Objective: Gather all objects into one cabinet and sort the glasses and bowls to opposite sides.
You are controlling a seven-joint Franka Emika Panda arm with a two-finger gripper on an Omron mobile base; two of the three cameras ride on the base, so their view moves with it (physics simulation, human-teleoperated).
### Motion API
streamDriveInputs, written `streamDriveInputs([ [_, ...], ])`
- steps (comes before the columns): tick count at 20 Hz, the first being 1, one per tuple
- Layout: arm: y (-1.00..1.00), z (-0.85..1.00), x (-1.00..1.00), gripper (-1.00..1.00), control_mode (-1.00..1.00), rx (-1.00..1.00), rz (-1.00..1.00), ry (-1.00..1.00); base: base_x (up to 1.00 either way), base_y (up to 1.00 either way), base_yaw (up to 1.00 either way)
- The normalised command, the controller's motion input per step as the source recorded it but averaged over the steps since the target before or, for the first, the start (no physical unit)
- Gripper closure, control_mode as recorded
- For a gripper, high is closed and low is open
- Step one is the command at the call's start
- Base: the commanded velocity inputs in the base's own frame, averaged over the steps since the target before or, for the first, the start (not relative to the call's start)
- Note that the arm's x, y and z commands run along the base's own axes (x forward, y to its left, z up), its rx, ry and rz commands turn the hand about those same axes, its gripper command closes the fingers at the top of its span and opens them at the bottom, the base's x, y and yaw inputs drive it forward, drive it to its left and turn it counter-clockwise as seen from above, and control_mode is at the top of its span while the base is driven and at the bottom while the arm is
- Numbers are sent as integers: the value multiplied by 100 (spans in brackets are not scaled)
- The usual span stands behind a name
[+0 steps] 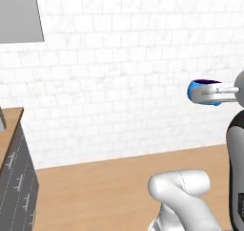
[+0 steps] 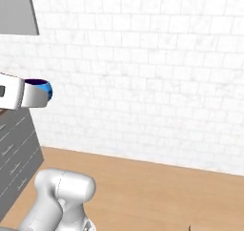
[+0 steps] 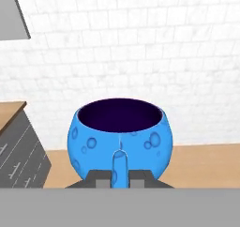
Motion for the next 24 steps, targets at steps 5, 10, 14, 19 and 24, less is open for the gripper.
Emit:
streamDriveInputs([
  [5,0,0,0,100,100,0,0,0,100,22,34],
  [10,0,0,0,100,100,0,0,0,75,0,80],
  [14,0,0,0,100,100,0,0,0,38,0,96],
  [19,0,0,0,100,100,0,0,0,37,0,95],
  [24,0,0,0,100,100,0,0,0,46,0,92],
])
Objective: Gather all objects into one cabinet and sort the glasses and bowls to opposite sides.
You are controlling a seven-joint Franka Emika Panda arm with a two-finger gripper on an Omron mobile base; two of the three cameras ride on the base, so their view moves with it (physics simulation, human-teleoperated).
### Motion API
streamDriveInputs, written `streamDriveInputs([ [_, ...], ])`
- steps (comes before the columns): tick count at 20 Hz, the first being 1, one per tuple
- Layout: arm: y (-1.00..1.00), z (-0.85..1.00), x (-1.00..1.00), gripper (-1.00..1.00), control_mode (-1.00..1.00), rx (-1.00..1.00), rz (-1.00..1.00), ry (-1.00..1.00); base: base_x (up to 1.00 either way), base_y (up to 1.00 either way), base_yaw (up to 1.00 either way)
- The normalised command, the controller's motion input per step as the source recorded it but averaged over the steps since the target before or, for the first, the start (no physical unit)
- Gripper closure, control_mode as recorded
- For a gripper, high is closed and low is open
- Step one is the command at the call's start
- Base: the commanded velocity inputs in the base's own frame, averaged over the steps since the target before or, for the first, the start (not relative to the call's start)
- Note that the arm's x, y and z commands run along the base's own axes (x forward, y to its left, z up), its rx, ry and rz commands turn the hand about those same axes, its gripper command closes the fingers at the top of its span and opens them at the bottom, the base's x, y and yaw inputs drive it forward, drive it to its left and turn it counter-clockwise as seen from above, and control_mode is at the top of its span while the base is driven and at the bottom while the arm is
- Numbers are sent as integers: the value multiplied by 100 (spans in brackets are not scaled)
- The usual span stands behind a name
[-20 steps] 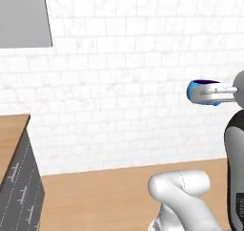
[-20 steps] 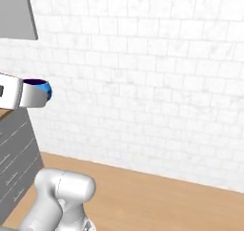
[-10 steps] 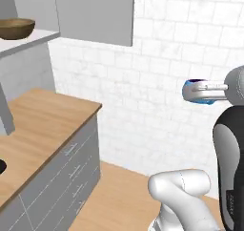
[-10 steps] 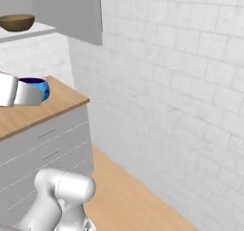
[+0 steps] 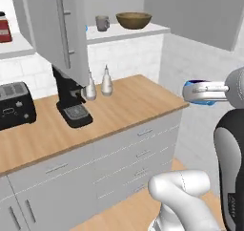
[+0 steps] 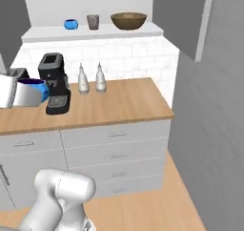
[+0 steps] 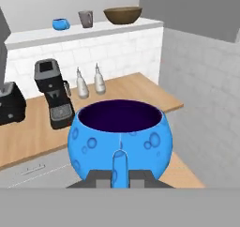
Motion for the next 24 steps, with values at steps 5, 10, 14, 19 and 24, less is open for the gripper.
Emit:
streamDriveInputs([
  [5,0,0,0,100,100,0,0,0,69,0,78],
  [10,0,0,0,100,100,0,0,0,64,-8,41],
  [14,0,0,0,100,100,0,0,0,73,-11,29],
  [19,0,0,0,100,100,0,0,0,48,-30,9],
  [24,0,0,0,100,100,0,0,0,30,-34,0],
])
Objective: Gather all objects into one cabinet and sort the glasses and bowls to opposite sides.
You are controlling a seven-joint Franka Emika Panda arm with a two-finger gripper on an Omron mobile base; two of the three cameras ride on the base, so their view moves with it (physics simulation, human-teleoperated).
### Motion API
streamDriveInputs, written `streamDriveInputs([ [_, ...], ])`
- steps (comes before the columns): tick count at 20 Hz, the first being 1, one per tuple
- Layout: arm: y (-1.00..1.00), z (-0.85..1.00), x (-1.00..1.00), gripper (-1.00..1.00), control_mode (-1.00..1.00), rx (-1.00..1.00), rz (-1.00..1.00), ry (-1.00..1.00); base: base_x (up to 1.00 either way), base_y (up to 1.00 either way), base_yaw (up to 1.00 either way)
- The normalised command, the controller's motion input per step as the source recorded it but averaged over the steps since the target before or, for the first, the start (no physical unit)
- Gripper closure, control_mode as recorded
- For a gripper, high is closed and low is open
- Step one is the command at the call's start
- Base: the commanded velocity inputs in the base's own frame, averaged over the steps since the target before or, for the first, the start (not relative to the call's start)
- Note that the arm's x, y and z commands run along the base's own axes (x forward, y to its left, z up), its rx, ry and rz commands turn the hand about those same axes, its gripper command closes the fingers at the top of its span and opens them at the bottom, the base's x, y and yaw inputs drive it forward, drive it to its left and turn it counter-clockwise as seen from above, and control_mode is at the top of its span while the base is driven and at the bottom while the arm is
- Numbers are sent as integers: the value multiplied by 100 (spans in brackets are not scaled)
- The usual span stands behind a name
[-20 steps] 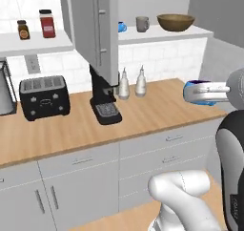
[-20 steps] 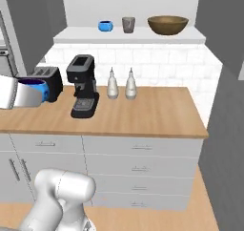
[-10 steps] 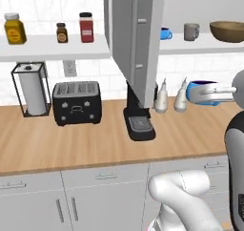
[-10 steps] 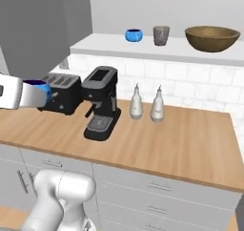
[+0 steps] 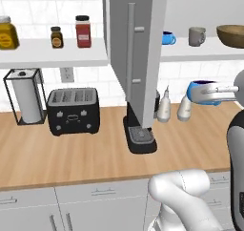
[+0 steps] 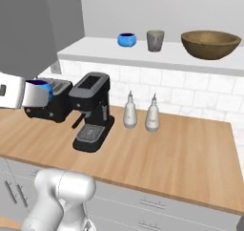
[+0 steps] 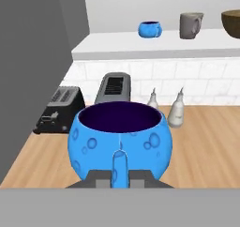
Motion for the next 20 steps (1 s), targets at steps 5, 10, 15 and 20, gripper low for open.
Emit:
streamDriveInputs([
  [5,0,0,0,100,100,0,0,0,30,-22,-4],
  [10,0,0,0,100,100,0,0,0,13,-32,-19],
  [15,0,0,0,100,100,0,0,0,33,-20,-16],
  [20,0,0,0,100,100,0,0,0,50,-27,-13],
])
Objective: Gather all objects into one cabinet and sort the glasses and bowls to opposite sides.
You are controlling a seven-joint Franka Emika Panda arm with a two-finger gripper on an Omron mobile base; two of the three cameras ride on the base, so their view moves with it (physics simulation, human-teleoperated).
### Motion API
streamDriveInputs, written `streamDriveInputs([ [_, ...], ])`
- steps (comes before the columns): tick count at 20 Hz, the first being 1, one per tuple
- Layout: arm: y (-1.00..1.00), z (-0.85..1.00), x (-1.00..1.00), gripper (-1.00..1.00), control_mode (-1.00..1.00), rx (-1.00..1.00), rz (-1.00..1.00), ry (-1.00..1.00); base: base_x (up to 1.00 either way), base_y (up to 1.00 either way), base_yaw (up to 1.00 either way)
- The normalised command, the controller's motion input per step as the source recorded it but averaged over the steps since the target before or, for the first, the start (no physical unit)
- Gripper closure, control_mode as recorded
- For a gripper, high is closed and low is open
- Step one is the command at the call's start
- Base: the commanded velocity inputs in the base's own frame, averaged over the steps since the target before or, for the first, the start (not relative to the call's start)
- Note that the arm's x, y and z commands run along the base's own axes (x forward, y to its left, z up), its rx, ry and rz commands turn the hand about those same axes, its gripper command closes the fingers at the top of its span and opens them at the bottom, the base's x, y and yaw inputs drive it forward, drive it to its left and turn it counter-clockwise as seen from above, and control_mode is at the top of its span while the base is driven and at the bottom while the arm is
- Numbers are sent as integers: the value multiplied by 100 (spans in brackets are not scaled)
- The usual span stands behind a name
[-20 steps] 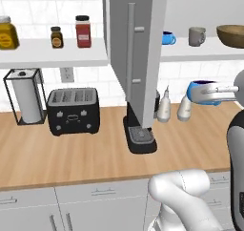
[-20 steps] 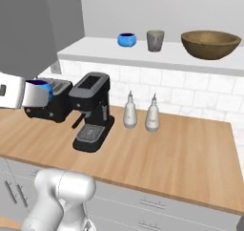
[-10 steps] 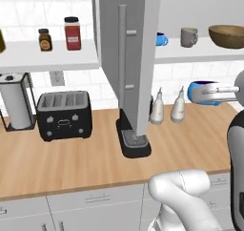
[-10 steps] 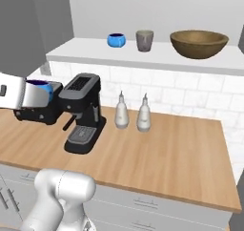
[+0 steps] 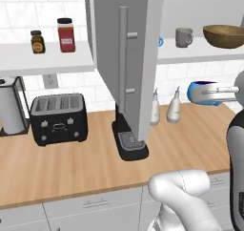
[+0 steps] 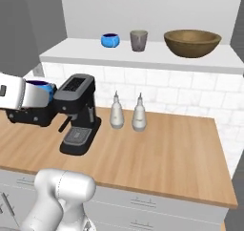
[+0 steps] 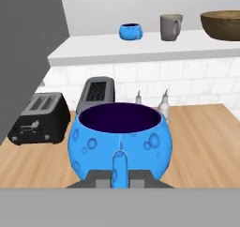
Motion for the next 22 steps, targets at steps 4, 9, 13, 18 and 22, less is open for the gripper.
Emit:
streamDriveInputs([
  [4,0,0,0,100,100,0,0,0,41,-40,-16],
  [9,0,0,0,100,100,0,0,0,4,-35,-5],
  [13,0,0,0,100,100,0,0,0,-14,-23,0],
  [18,0,0,0,100,100,0,0,0,-14,-40,0],
  [22,0,0,0,100,100,0,0,0,-29,-54,0],
])
